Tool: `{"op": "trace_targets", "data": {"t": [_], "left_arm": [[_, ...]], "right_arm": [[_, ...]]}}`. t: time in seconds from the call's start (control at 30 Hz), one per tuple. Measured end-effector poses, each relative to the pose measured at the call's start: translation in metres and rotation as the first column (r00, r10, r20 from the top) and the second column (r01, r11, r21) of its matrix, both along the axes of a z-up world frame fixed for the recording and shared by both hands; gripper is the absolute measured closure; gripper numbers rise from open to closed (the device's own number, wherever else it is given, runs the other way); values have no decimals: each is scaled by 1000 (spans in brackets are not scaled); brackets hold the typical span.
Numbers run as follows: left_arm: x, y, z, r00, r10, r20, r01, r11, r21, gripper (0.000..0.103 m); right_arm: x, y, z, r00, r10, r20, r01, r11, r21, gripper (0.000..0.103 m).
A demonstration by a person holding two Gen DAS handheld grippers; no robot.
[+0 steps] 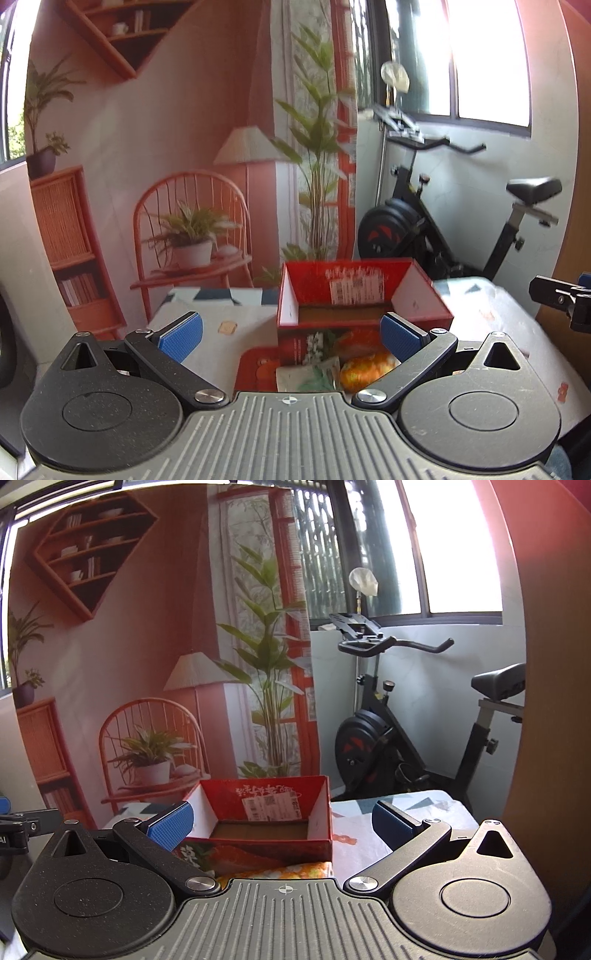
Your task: Organize soft objects
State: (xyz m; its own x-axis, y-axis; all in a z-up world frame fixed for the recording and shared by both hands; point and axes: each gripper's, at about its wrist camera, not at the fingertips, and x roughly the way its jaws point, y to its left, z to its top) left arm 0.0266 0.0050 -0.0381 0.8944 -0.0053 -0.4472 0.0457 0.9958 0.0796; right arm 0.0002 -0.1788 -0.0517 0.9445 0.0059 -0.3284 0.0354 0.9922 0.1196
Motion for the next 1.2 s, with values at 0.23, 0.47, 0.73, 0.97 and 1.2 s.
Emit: {"op": "trace_targets", "data": {"t": [0.23,0.47,0.73,0.97,1.2], "left_arm": [[33,9,-54,989,-27,-147,21,999,-41,0],[61,21,-110,955,-23,-295,-1,997,-80,0],[86,20,-170,902,-6,-432,-29,997,-75,0],[100,28,-209,871,-15,-492,-49,992,-117,0],[100,20,-224,897,-40,-440,1,996,-89,0]], "right_arm": [[29,4,-73,986,-32,-162,25,999,-44,0],[49,7,-136,966,-24,-257,23,1000,-4,0],[77,20,-186,927,48,-371,-56,998,-12,0],[93,18,-221,882,56,-468,-62,998,4,0],[94,18,-233,884,80,-460,-80,997,19,0]]}}
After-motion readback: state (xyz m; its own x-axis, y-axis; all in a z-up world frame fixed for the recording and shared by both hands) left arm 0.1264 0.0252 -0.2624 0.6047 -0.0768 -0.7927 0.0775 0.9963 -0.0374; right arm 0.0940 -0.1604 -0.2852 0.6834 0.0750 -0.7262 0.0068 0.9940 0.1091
